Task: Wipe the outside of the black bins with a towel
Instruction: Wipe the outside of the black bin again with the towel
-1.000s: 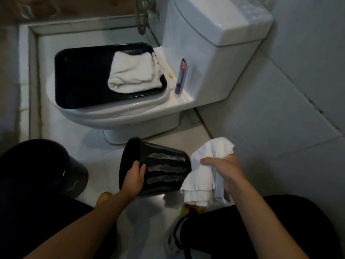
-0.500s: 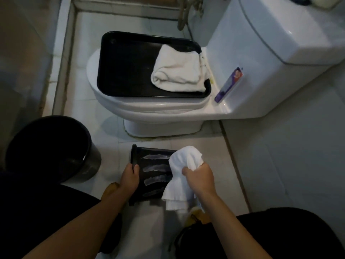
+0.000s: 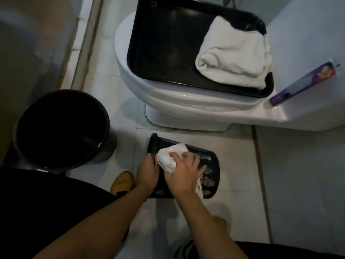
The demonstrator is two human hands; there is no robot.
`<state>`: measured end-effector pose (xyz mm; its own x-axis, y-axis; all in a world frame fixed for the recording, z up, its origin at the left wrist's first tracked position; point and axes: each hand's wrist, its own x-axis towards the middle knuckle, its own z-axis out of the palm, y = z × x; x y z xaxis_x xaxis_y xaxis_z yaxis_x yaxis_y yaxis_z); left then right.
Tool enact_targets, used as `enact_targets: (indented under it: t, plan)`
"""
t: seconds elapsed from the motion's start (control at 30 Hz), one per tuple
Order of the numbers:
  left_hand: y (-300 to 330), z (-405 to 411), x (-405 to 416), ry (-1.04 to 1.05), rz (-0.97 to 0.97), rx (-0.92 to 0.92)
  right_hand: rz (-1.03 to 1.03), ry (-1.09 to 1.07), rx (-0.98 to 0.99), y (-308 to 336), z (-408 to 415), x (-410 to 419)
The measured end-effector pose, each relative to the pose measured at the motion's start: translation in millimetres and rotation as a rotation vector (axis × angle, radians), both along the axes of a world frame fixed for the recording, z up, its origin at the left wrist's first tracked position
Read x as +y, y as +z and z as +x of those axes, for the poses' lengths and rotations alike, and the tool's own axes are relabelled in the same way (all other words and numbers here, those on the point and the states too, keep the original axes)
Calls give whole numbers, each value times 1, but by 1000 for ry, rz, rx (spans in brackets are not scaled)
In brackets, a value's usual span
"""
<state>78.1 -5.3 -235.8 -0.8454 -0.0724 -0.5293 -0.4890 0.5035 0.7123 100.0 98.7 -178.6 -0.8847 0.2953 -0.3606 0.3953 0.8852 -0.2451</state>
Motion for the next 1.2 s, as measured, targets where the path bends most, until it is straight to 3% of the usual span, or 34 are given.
enact_targets:
  t: [0.1,0.23,0.33,0.43,0.57,0.67,0.73,0.87,0.97,1.03,1.1,1.2]
  plan:
    - [1,-4,6,27,-84,16,-36,5,6,-17,-13,7]
    - [-6,-9,5,67,-98,-20,64,115,111,-24,-16,2]
    - [-12,-4,3,108,-62,-73,-42,198,218,-29,-2,5]
    - [-10,-2,4,17,-141,-14,-77,340,206,-34,-8,29]
    - [-8,-9,7,19,-189,45,-77,-189,84,-30,-33,33]
    - [-13,-5,4,46,-162,-18,-248,96,118,-22,-26,7]
    - [-13,-5,5,49,-169,-6,-301,147,73,-19,-30,12]
    - [-5,-9,9,15,-219,58,-100,-329,10,-18,-57,33]
    - [-10,-9,5,67,-155,-3,-198,40,109,-19,-41,4]
    - [-11,-8,5,78,-128,-13,-325,126,118,-20,-26,3]
    - [-5,-12,6,63,-130,46,-321,60,111,-23,-27,20]
    - [0,-19,8,109,-49,73,-170,-335,63,-26,-35,39]
